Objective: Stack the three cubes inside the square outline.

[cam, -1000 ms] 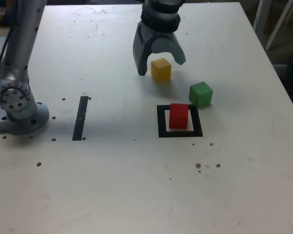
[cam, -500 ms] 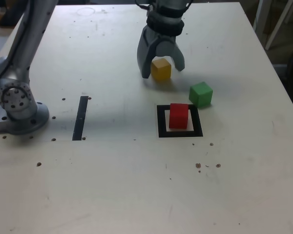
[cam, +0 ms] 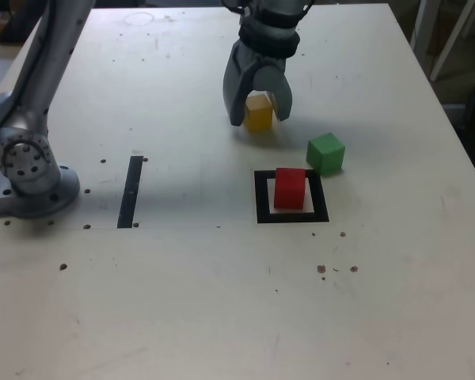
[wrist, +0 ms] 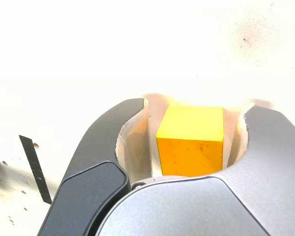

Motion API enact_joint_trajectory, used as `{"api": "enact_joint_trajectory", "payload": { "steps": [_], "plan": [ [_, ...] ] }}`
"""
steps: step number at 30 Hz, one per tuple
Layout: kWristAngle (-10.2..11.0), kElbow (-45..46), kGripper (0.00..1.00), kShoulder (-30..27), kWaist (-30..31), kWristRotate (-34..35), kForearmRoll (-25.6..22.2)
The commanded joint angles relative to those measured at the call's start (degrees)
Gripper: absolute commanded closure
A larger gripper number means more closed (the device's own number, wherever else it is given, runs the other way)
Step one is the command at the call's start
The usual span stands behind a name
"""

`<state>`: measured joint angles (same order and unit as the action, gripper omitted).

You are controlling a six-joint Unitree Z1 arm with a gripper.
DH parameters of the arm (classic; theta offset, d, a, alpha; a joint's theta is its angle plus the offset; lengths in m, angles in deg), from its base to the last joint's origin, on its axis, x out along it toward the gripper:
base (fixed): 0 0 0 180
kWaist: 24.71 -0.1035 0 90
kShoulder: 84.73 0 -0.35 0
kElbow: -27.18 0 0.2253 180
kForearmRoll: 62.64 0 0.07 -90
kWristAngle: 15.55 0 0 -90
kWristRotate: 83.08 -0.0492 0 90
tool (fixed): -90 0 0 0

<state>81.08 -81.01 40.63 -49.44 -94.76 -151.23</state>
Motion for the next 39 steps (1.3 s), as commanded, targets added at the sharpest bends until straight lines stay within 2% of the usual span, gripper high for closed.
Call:
{"api": "enact_joint_trajectory", "payload": {
  "steps": [1,10,14,26,32,39],
  "plan": [
    [0.02,-0.26,0.74,0.17,0.12,-0.23,-0.19],
    [0.05,-0.41,0.74,-0.46,0.54,-0.54,-0.46],
    [0.08,-1.69,0.74,-1.66,2.38,-0.25,-2.30],
    [0.09,-11.22,0.74,-5.65,17.98,5.92,-14.43],
    [-0.85,-12.28,0.74,-6.16,24.87,9.25,-16.09],
    [-1.88,-12.56,0.74,-6.03,28.12,11.14,-15.82]
  ]
}}
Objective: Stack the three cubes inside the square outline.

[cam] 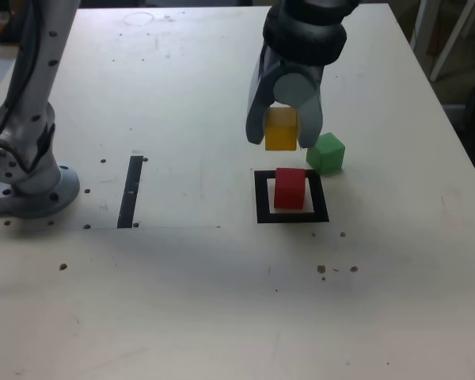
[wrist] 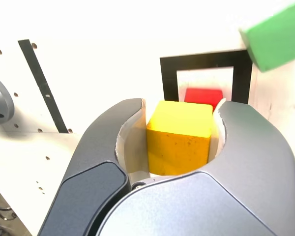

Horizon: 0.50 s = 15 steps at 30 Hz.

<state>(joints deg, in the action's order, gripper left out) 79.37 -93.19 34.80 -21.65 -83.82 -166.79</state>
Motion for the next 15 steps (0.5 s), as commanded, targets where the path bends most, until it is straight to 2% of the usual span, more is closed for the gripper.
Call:
{"api": "enact_joint_trajectory", "payload": {
  "steps": [1,15],
  "plan": [
    [-0.26,-0.41,0.74,-0.13,0.47,0.31,-0.23],
    [-1.61,-0.54,0.74,2.38,1.24,0.57,0.91]
  ]
}}
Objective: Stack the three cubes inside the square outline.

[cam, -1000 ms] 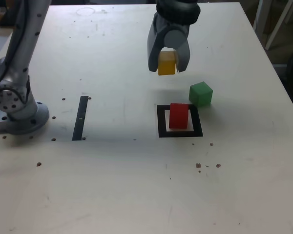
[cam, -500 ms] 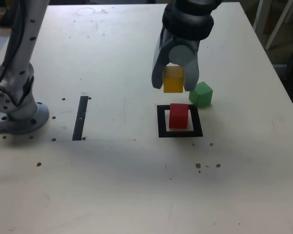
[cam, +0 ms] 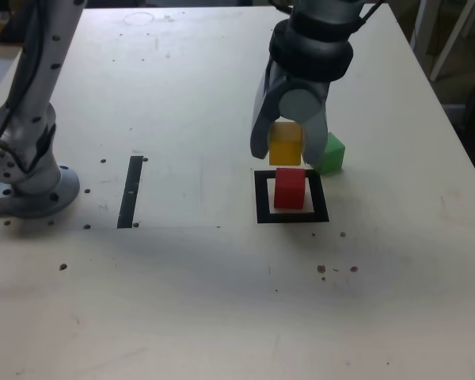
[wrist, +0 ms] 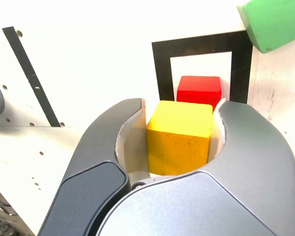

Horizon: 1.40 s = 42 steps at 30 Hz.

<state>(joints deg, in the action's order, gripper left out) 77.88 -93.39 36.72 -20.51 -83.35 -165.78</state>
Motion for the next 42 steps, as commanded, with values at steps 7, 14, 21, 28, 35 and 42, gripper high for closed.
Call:
{"api": "enact_joint_trajectory", "payload": {
  "steps": [7,14,21,28,35,42],
  "plan": [
    [-0.54,-0.83,0.74,1.63,0.58,0.12,0.24],
    [-0.70,-0.75,0.74,2.68,0.63,0.12,1.03],
    [-0.72,-0.33,0.74,3.38,0.60,0.10,1.70],
    [-0.76,0.27,0.74,3.82,0.37,0.06,2.04],
    [-0.54,0.82,0.35,3.87,0.21,-0.13,2.38],
    [-0.44,1.42,0.01,3.71,0.15,-0.27,2.75]
  ]
}}
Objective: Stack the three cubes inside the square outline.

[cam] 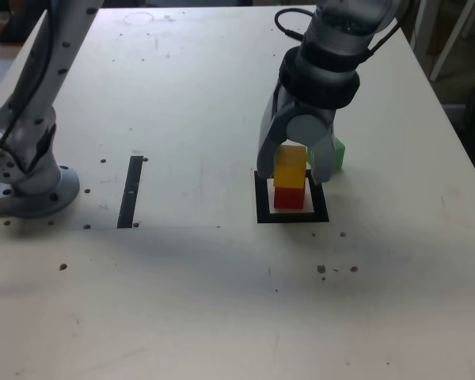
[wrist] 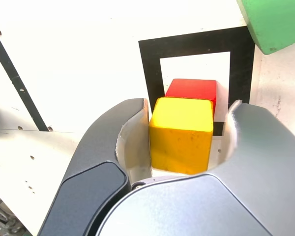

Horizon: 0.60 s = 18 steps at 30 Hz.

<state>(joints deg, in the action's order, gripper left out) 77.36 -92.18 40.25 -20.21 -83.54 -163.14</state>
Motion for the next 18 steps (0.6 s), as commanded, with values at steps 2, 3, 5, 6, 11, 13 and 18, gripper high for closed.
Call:
{"api": "enact_joint_trajectory", "payload": {
  "steps": [2,3,5,6,11,13,18],
  "plan": [
    [0.08,0.44,0.01,0.09,-0.22,-0.08,0.19],
    [0.10,0.55,0.01,0.00,-0.26,-0.08,0.21],
    [0.29,0.78,0.01,-0.35,-0.33,-0.05,0.23],
    [0.60,0.95,0.01,-0.78,-0.36,0.00,0.20],
    [3.62,2.00,0.01,-4.22,-0.62,-0.10,-0.56],
    [5.27,2.53,0.01,-5.94,-1.08,-0.79,-1.21],
    [8.52,2.78,0.01,-8.53,-3.97,-7.09,-1.99]
  ]
}}
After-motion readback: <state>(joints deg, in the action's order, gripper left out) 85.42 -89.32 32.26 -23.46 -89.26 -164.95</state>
